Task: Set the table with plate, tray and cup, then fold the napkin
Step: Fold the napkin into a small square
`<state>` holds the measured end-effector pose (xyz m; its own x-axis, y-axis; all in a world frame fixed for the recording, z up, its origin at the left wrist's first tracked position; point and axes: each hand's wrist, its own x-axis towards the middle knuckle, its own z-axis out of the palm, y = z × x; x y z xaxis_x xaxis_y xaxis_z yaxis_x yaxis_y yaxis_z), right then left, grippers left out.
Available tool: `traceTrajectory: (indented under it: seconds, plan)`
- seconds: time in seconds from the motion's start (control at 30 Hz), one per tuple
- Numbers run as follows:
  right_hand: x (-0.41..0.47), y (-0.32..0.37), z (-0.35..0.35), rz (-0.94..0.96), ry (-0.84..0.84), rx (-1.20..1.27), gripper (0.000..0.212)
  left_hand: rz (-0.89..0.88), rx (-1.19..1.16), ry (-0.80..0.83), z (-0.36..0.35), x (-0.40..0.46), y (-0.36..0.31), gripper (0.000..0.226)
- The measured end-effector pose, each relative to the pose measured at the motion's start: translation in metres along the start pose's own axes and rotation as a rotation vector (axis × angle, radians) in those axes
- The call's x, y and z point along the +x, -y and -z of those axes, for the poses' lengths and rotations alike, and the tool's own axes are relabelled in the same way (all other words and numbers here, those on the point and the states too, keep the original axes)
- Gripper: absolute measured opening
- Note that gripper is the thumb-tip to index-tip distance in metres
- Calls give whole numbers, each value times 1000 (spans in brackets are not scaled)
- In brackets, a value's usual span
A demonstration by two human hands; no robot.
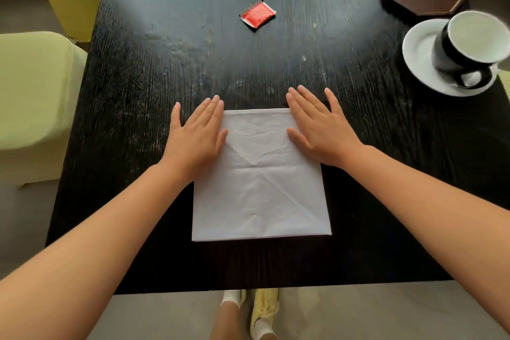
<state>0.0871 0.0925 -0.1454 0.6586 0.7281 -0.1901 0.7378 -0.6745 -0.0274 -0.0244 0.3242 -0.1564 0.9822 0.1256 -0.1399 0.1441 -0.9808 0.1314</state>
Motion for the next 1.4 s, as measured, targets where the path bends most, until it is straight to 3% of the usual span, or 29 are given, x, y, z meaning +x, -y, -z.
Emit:
traceTrajectory:
  seconds: [0.23, 0.43, 0.67, 0.8, 1.07, 1.4]
  plan:
    - [-1, -5, 18, -32, -203, -49, 28, -118, 37, -116, 27, 7, 12, 32]
    - [13, -8, 35, -95, -134, 88, 24, 25, -224, 155, 50, 34, 12, 36]
    - [23, -12, 49, -180, -28, 269, 13, -82, -132, 303, 63, 47, 13, 23]
    - [21, -15, 58, -228, -37, 355, 15, -33, -261, 239, 79, 45, 16, 17]
    - [-1, -14, 100, -218, -241, 491, 15, -76, -405, -111, 115, 11, 9, 11]
    - [-86, 9, 62, -37, -201, 370, 17, -211, -338, -88, 77, -82, -11, 11]
